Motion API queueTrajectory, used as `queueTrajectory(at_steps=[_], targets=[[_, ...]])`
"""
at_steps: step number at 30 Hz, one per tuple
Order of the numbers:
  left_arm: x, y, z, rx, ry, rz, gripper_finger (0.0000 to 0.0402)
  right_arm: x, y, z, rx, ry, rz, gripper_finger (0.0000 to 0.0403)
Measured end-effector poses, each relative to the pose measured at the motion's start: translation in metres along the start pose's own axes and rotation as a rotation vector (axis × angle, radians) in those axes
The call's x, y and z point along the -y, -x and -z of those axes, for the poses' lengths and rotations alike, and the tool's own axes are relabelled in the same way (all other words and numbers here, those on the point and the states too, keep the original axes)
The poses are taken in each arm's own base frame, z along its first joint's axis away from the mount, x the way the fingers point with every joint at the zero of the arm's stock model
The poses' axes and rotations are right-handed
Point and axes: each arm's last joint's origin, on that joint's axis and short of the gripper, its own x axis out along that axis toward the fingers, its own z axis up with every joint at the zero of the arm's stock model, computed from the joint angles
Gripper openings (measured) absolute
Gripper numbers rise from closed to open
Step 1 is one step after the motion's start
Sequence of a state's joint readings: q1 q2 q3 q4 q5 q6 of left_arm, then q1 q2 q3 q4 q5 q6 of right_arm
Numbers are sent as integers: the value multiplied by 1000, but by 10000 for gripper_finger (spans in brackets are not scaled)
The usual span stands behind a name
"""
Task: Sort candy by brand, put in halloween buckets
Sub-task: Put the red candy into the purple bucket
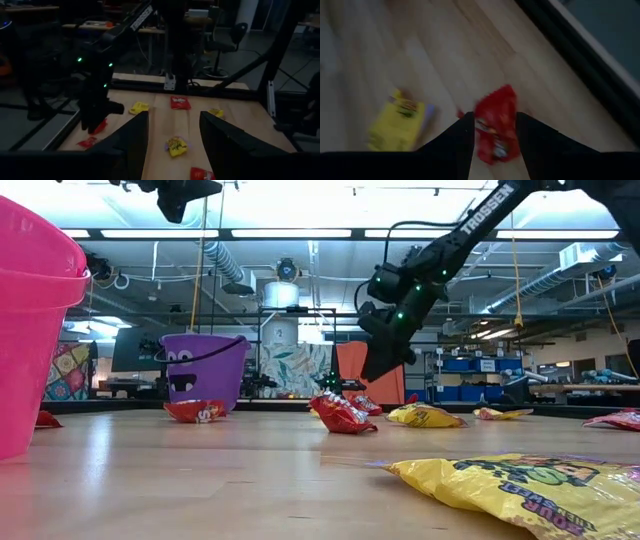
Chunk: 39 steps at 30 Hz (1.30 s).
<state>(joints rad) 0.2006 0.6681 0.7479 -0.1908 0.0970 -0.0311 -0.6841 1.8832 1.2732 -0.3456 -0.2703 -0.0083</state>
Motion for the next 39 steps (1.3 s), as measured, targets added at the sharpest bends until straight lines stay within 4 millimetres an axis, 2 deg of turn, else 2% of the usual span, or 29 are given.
queueTrajectory(at_steps=[10,14,19,23,39], targets=[[5,-1,-4,45,-1,33,183,-10,-11,1,3,12,-63,156],[7,-2,-4,41,-1,49,183,-14,-15,4,-25,47,-6,156],[10,-2,-5,49,-3,68,183,-27,-18,8,-70,186,111,156],[10,-2,-6,64,-4,71,183,-34,-20,5,-47,240,144,156],[10,-2,-6,59,11,72,183,-19,-16,5,-39,167,96,156]])
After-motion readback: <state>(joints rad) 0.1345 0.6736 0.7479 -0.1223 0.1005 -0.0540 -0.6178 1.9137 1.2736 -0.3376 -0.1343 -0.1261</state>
